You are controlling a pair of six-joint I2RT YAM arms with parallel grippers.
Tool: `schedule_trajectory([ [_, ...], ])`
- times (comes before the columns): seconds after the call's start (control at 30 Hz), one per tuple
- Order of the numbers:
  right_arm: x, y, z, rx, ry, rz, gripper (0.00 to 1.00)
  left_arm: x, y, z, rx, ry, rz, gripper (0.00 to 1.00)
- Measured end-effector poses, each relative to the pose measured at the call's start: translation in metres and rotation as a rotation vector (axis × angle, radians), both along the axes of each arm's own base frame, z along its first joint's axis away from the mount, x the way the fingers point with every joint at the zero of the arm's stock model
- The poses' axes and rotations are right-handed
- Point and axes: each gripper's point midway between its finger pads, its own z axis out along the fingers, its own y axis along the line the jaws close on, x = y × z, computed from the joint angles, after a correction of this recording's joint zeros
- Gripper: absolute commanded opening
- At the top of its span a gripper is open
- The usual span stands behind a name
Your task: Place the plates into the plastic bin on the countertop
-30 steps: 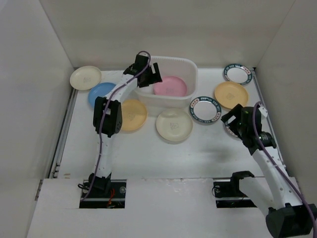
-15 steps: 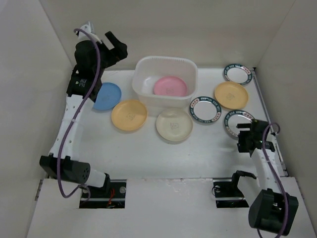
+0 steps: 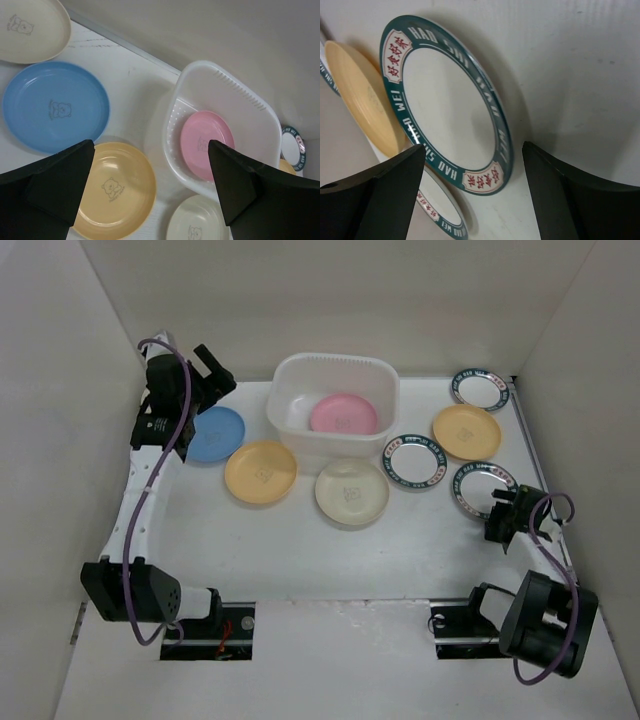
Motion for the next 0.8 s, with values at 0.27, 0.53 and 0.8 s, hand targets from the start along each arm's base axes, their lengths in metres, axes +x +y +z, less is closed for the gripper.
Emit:
schedule_trajectory([
  [0.27,0.019,-0.001,-0.004,0.012,-0.039,0.024,0.59,-0.008,0.001,0.013,-0.012,-0.036,0.005,1.00],
  [0.53,0.017,0.003,-0.019,0.042,-0.007,0.031,0.04,-0.008,0.003,0.010,-0.015,-0.030,0.012,1.00],
  [0.8,0.003,0.020,0.026,0.050,-0.107,0.030,0.00,-0.007,0.006,0.011,-0.026,-0.033,0.023,1.00],
])
